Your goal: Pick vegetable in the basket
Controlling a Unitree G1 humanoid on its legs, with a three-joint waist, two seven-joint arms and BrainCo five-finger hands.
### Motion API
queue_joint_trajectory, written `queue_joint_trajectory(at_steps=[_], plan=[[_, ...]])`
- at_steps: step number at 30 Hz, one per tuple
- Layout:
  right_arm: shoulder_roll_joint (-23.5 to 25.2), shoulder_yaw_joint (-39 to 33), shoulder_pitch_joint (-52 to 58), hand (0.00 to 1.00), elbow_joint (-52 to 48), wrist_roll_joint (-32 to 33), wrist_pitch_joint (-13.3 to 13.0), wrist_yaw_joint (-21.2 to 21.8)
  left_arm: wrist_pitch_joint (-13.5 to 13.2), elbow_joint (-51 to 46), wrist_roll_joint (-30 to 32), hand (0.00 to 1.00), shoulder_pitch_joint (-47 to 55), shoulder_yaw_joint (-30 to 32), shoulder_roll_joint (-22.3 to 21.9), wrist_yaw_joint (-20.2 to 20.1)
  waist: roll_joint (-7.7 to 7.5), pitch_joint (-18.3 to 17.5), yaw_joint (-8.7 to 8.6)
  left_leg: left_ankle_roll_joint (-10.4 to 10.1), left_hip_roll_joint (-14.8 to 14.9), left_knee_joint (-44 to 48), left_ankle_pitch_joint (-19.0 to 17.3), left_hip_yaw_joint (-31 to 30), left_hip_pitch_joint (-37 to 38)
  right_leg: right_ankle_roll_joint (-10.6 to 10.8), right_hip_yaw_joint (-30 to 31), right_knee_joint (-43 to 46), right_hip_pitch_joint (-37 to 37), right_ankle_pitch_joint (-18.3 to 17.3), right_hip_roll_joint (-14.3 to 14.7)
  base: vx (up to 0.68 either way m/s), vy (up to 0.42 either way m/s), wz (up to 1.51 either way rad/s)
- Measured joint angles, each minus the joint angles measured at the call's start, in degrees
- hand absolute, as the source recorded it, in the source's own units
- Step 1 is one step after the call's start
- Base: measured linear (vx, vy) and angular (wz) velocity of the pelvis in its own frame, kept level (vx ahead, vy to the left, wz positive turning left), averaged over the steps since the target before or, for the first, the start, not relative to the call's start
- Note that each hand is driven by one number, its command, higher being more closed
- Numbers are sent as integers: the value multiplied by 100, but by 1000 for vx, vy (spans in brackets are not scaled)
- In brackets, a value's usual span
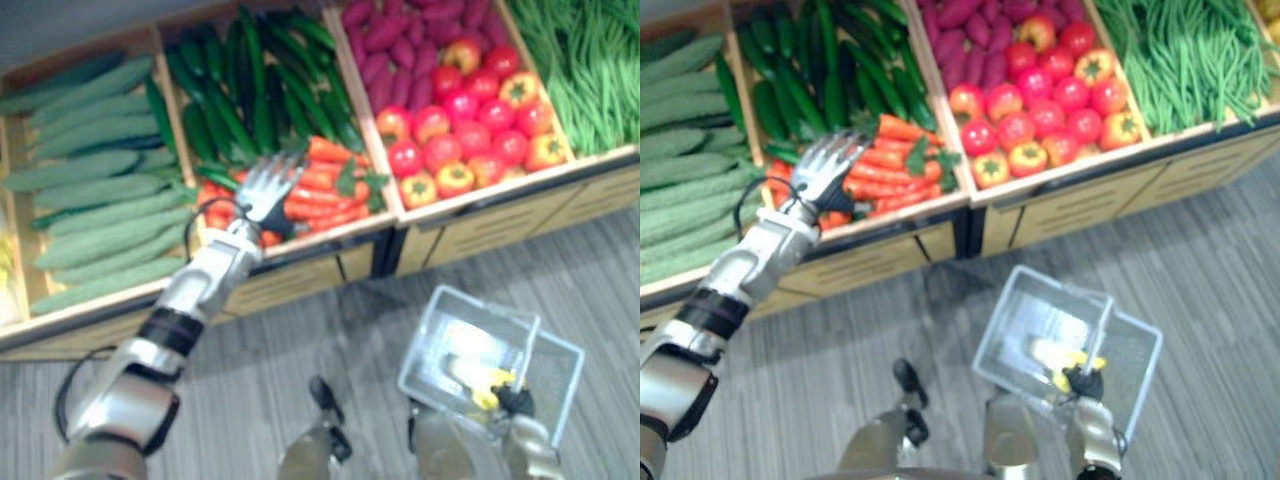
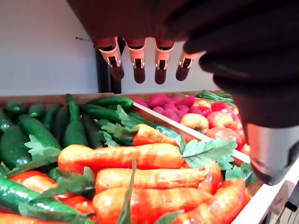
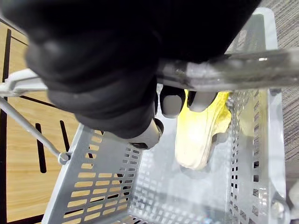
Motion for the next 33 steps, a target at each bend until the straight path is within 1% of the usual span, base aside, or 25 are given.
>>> queue_joint_trajectory(at_steps=[4,6,11,13,14,16,18,19,20,21,22,26,29,33], plan=[[-2,48,-33,100,-170,50,-65,-22,107,211,-2,0,-119,0,-1,-5,9,193,-14,69,-8,1,75,65,-154,7,74,2,-190,77,-3,-1,8,-9],[6,128,-98,100,-304,53,-88,-75,132,463,-2,0,-239,0,-3,-6,-35,388,5,76,-4,2,88,155,-192,14,130,32,-290,93,0,10,5,-13],[13,374,-94,100,-713,58,-129,-144,309,1023,-12,0,-622,123,0,0,-65,500,28,84,-4,23,95,320,-478,23,294,54,-671,162,9,39,4,-14],[10,443,-65,100,-860,57,-145,-147,286,997,-13,0,-665,126,3,73,-74,508,100,61,3,12,77,413,-562,28,340,55,-784,182,9,42,7,-13],[5,517,-63,100,-905,57,-171,-158,255,999,-12,100,-726,124,-1,125,-106,527,177,21,16,6,43,506,-594,25,385,53,-849,204,15,24,10,-8],[14,630,-55,100,-1134,55,-190,-172,176,997,-12,100,-882,125,0,249,-113,531,184,21,110,6,16,1004,-746,43,368,45,-1031,243,-3,3,15,10],[13,767,-58,100,-1321,53,-197,-184,207,945,-12,100,-1143,224,-43,387,-186,579,225,71,162,26,95,1381,-879,63,370,34,-1208,296,-20,-4,9,7],[47,848,-73,100,-1470,47,-206,-179,324,974,-12,100,-1446,336,-48,431,-287,643,227,94,162,25,120,1431,-962,67,405,7,-1304,348,-23,-44,29,-6],[84,859,-71,100,-1555,46,-212,-177,385,1009,-12,100,-1617,393,-48,430,-346,696,221,101,160,25,124,1452,-983,73,419,-21,-1329,361,-25,-55,29,-19],[178,859,-65,100,-1682,46,-234,-178,505,1061,-12,100,-1870,493,-43,424,-455,757,213,102,161,18,124,1569,-1025,96,495,-75,-1392,413,-23,-37,23,-22],[226,856,-37,100,-1796,49,-235,-178,589,1056,-12,100,-1973,596,-44,420,-493,783,176,103,160,3,125,1607,-1072,99,545,-126,-1439,463,-23,-12,21,-24],[245,862,59,100,-1895,102,-236,-161,596,990,-12,100,-2090,656,-46,401,-492,811,160,108,204,1,125,1733,-1054,114,579,-169,-1448,526,11,51,7,-15],[239,873,197,100,-2093,126,-239,-125,567,947,-11,100,-2121,635,-84,371,-491,812,156,168,258,30,192,1733,-980,113,557,-168,-1372,528,58,96,-19,-2],[239,941,288,100,-2178,252,-237,-111,553,973,1,100,-2117,417,-239,159,-485,812,158,157,275,36,183,1736,-815,113,538,-123,-1217,528,70,87,-6,1]])
